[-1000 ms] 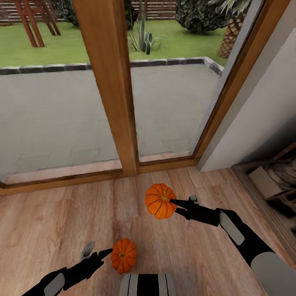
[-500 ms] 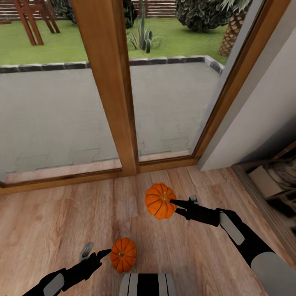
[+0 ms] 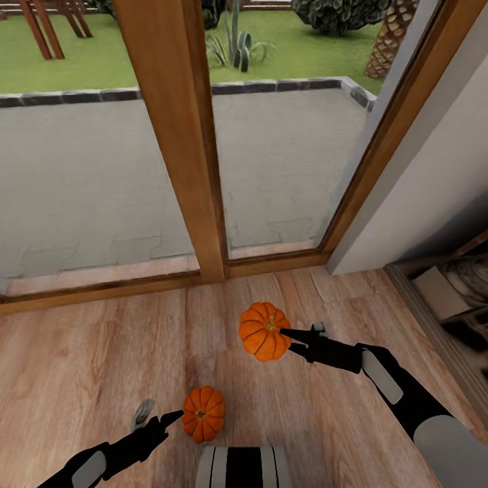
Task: Place each of the two pumpkins and all three candles from the living room inside a cabinet in the living room (use any cabinet), then make sure every cabinet is closed, and position the cauldron so it is next to a table in the living room.
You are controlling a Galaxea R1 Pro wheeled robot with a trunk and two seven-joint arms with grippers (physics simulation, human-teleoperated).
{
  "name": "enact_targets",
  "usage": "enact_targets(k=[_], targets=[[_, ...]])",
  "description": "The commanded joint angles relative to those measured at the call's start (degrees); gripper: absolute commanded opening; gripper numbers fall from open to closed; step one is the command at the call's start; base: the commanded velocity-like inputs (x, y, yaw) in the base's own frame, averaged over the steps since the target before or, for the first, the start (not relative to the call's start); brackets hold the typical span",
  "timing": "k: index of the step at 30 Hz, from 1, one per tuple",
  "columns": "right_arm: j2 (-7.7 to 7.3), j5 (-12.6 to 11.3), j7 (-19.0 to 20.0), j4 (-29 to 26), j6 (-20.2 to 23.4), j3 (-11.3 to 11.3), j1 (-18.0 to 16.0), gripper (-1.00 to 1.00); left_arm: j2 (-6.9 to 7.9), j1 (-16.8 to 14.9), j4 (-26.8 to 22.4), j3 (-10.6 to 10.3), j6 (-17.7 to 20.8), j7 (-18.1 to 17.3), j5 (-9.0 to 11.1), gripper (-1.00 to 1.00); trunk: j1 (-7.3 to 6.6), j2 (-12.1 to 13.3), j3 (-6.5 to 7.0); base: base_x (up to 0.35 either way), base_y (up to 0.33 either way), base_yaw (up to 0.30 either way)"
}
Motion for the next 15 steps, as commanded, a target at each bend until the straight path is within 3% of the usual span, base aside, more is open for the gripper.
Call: enact_targets(k=[1,15], targets=[[-0.05,-0.52,-0.06,0.00,0.36,0.14,-0.04,-1.00,0.03,-0.02,-0.01,-0.24,0.49,-0.06,0.55,1.00,-0.01,-0.01,-0.03,0.000,0.000,0.000],[-0.05,-0.52,-0.06,-0.05,0.31,0.14,-0.04,-1.00,-0.04,-0.02,-0.01,-0.31,0.37,-0.55,0.44,1.00,0.22,-0.14,-2.03,0.000,0.000,0.000]])
